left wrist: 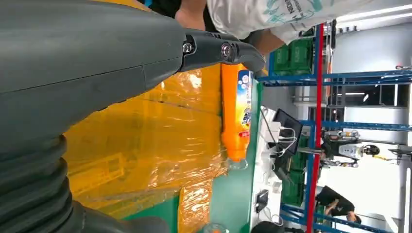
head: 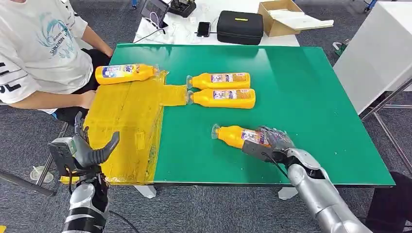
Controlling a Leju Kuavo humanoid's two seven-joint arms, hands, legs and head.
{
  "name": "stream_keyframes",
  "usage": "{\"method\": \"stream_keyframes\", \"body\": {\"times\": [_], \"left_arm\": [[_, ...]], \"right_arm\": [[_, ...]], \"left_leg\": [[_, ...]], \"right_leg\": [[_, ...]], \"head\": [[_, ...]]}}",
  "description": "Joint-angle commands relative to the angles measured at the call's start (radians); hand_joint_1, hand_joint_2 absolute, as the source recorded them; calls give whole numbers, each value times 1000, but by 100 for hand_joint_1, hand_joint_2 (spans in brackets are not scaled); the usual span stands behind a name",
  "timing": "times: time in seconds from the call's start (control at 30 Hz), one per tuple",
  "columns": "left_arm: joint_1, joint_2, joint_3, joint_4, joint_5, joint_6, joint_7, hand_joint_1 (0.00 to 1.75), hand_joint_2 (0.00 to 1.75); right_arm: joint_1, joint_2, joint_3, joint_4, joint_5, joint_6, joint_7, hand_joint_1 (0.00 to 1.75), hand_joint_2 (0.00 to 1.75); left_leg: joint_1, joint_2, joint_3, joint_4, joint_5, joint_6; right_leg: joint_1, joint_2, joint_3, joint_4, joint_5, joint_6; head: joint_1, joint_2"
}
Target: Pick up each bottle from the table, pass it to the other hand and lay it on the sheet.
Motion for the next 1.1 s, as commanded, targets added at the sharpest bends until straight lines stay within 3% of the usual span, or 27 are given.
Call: {"method": "stream_keyframes", "body": {"times": [0.03, 0.43, 0.5, 0.6, 0.77, 0.93, 1.1], "left_arm": [[-48, 18, -10, 91, 5, -1, 2, 0, 175], [-49, 17, -12, 100, 9, 2, 2, 0, 175], [-42, 14, -11, 89, 14, 5, 2, 0, 175], [-19, 6, -14, 63, 20, -5, 2, 0, 175], [16, -10, -83, 2, 81, -117, 59, 0, 175], [21, -6, -177, -25, 128, -211, 110, 0, 175], [30, 16, -257, -55, 198, -301, 149, 0, 175]], "right_arm": [[26, -33, 62, 51, -13, 28, 1, 175, 175], [41, -17, 64, 15, -67, -12, -15, 175, 175], [65, 24, 24, -22, -98, -79, -39, 175, 175], [129, 151, -83, -127, -121, -270, -128, 175, 175], [197, 323, -162, -288, -35, -681, -329, 175, 175], [230, 377, -196, -295, -53, -818, -443, 175, 175], [248, 420, -246, -262, -63, -828, -546, 175, 175]], "left_leg": [[1, -2, 3, -2, 0, 0], [1, -1, 3, -1, 0, 0], [1, 0, 5, -3, 0, 1], [1, 2, 4, -2, 0, 0], [1, 7, 1, -1, -2, -1], [3, 1, 0, 0, -1, 0], [2, 1, -2, 0, -1, 1]], "right_leg": [[2, -3, 4, -2, 0, -2], [1, -2, 4, -2, 0, -2], [2, -3, 6, -4, 0, -3], [2, 0, 4, -2, 0, -3], [1, 5, 0, 1, -1, -3], [3, -1, -1, 0, -2, -2], [2, -1, -1, 0, -1, -2]], "head": [[0, 0], [0, 0], [0, 0], [0, 0], [-1, 0], [0, 0], [0, 0]]}}
